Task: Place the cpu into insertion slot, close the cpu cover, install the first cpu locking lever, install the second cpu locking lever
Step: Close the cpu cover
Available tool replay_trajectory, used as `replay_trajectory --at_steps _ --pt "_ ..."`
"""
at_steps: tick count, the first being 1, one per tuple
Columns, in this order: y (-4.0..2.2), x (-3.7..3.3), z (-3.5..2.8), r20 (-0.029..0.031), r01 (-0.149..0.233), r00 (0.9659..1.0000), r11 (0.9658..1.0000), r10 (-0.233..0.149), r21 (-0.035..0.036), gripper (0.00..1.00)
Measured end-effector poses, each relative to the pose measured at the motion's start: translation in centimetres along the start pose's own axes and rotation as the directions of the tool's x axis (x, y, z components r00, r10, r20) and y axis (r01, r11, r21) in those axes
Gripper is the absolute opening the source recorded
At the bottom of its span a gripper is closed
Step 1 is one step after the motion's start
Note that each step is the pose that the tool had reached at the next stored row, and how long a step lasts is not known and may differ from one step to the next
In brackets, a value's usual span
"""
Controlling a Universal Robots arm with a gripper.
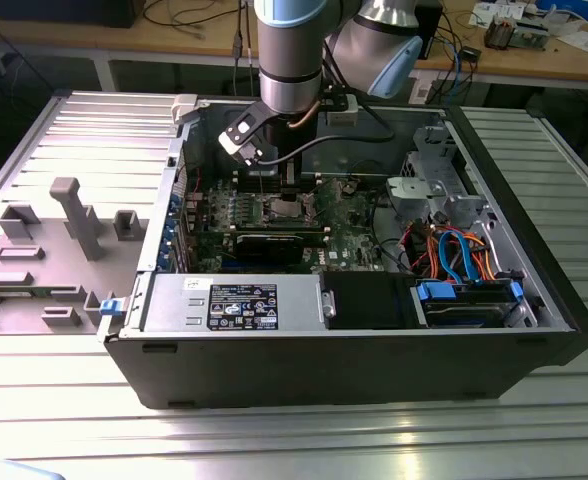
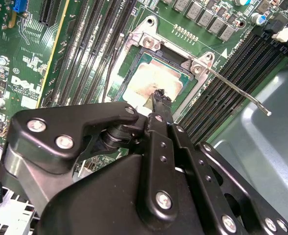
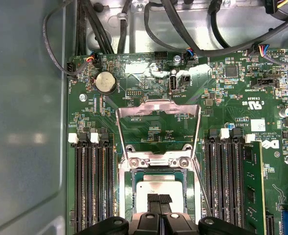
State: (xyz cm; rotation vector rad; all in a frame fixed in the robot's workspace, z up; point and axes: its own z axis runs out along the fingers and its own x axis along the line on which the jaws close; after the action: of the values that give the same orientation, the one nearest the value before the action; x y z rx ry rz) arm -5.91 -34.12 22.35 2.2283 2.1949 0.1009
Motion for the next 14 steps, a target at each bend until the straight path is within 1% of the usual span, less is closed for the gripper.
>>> replay_trajectory --at_steps 10,12,14 --pt "0.0 0.0 0.0 0.0 0.0 1.0 1.0 0.0 0.0008 0.11" --pt "0.0 0.0 -0.01 0.0004 0.0 1.0 0.9999 0.0 0.0104 0.11" --pt "0.0 0.0 0.0 0.0002 0.0 1.0 0.9999 0.0 0.0109 0.11"
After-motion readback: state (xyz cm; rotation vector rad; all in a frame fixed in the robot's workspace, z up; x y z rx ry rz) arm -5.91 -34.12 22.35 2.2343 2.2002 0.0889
